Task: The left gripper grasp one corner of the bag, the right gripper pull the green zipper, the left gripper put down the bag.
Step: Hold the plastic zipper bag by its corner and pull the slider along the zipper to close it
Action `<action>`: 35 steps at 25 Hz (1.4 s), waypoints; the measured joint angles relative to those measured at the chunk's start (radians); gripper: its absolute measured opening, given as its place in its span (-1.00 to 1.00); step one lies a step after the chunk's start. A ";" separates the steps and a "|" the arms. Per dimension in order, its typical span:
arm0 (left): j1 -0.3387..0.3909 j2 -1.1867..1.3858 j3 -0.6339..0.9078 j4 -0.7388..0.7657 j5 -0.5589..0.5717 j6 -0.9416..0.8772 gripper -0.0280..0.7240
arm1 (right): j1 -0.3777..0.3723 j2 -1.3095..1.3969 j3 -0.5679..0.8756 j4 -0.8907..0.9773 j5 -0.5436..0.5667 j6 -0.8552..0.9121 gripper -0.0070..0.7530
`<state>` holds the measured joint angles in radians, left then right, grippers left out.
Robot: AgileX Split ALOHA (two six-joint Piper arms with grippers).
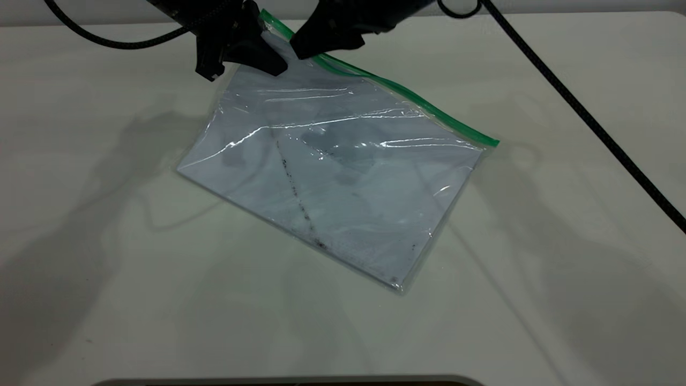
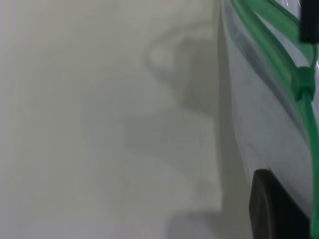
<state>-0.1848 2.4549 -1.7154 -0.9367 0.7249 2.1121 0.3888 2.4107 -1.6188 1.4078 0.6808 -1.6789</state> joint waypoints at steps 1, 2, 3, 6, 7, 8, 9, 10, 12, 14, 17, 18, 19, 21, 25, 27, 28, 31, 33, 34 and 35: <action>0.000 0.000 0.000 0.000 0.000 0.001 -0.77 | 0.000 0.003 0.000 0.015 -0.009 -0.012 0.26; 0.000 0.000 0.000 0.000 0.001 0.001 -0.77 | 0.000 0.004 0.000 0.039 -0.018 -0.030 0.26; 0.000 0.000 0.000 0.001 0.002 0.001 -0.77 | 0.000 0.004 0.000 0.064 -0.030 -0.049 0.26; 0.000 0.000 0.000 0.003 0.003 0.001 -0.77 | 0.000 0.004 0.000 0.109 -0.065 -0.087 0.26; 0.000 0.000 0.000 0.003 0.003 0.001 -0.77 | 0.000 0.004 0.000 0.115 -0.068 -0.093 0.26; 0.000 0.000 0.000 0.003 0.003 0.001 -0.77 | 0.000 0.004 0.000 0.119 -0.069 -0.095 0.26; -0.001 0.000 0.000 0.003 0.003 0.001 -0.77 | 0.000 0.004 0.000 0.120 -0.069 -0.098 0.26; -0.004 0.000 0.000 0.003 0.003 0.001 -0.77 | 0.000 0.004 0.000 0.120 -0.067 -0.098 0.26; -0.011 0.000 0.000 0.004 0.003 0.001 -0.77 | 0.000 0.004 0.000 0.123 -0.067 -0.098 0.25; -0.021 0.000 0.000 0.004 0.002 0.001 -0.77 | 0.000 0.004 0.000 0.124 -0.067 -0.098 0.23; -0.033 0.000 0.000 0.004 0.002 0.001 -0.77 | 0.000 0.005 0.000 0.124 -0.067 -0.098 0.19; -0.036 0.000 0.000 0.004 0.001 0.001 -0.77 | 0.000 0.005 0.000 0.122 -0.066 -0.098 0.18; -0.038 0.000 0.000 0.004 0.001 0.001 -0.77 | 0.000 0.005 0.000 0.117 -0.066 -0.098 0.17; -0.040 0.000 0.000 0.004 -0.002 0.001 -0.76 | 0.000 0.005 0.000 0.093 -0.066 -0.098 0.16; -0.040 0.000 0.000 0.004 -0.008 0.001 -0.76 | 0.000 0.005 0.000 0.030 -0.066 -0.083 0.16; -0.040 0.000 0.000 0.004 -0.009 0.001 -0.76 | 0.000 0.005 0.000 0.012 -0.066 -0.074 0.16; -0.040 0.000 0.000 0.004 -0.009 0.001 -0.76 | 0.000 0.005 0.000 0.009 -0.066 -0.071 0.16; -0.040 0.000 0.000 0.004 -0.014 0.001 -0.76 | 0.000 0.005 0.000 -0.005 -0.066 -0.068 0.13; -0.040 0.000 0.000 0.004 -0.019 -0.002 -0.75 | 0.000 0.007 0.000 -0.006 -0.066 -0.068 0.07; -0.040 0.000 0.000 0.004 -0.022 -0.002 -0.75 | 0.000 0.006 0.000 -0.006 -0.066 -0.067 0.03; -0.040 0.000 0.000 0.004 -0.022 -0.002 -0.75 | 0.000 0.009 0.000 -0.006 -0.066 -0.067 0.00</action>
<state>-0.2245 2.4549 -1.7154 -0.9329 0.7032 2.1106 0.3888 2.4192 -1.6188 1.4014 0.6144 -1.7459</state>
